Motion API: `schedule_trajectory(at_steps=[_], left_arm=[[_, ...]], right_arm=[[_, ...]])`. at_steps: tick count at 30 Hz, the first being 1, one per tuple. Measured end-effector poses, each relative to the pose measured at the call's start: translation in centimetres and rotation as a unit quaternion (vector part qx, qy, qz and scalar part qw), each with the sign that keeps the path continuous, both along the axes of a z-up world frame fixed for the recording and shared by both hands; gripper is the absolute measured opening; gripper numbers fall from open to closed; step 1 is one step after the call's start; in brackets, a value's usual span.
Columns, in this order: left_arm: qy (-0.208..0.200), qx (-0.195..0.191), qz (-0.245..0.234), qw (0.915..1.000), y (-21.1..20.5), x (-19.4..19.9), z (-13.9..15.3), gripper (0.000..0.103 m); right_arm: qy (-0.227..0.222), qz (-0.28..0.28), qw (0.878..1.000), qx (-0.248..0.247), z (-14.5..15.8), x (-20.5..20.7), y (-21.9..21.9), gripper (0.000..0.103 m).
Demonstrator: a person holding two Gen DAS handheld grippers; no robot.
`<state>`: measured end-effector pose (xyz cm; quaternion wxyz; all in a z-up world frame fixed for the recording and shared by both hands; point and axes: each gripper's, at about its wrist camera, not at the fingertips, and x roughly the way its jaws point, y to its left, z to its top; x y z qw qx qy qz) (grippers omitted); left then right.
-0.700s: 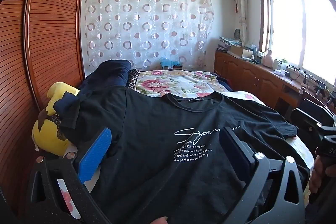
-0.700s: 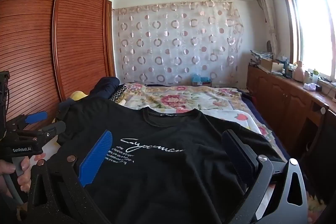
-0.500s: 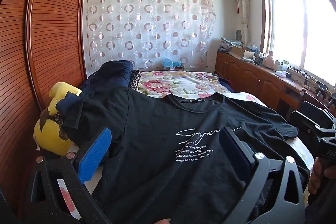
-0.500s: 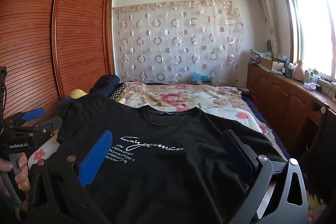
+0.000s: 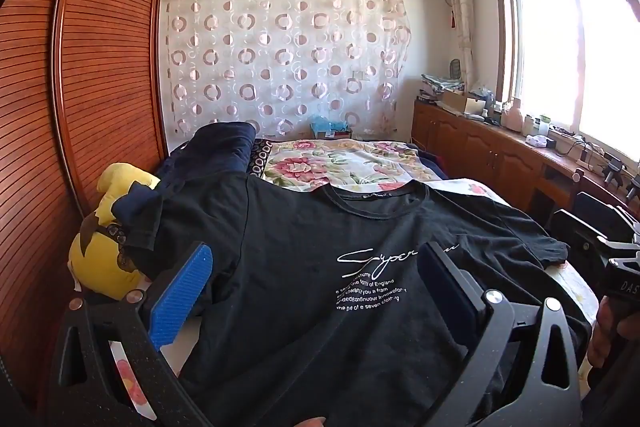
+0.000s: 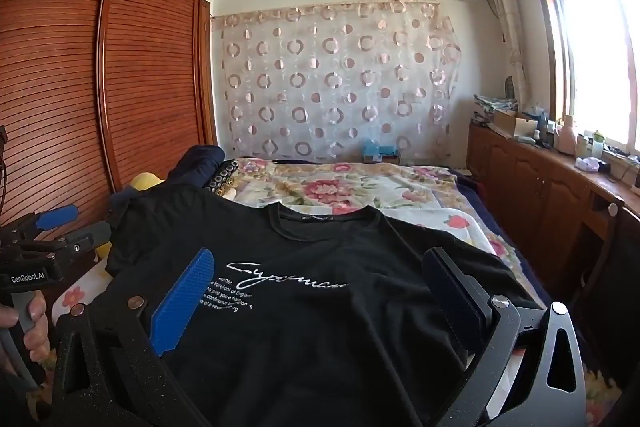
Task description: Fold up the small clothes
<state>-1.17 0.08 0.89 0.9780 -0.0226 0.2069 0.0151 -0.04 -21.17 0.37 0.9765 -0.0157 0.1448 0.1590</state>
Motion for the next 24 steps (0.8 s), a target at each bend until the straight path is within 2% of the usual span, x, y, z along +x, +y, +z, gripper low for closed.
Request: schedule_trajectory(at_steps=[24], left_arm=[[-0.003,0.005,0.003,1.0000,-0.03,-0.23,0.28,0.103]], right_arm=[[0.001,-0.001,1.000,0.005,0.02,-0.01,-0.35,0.103]])
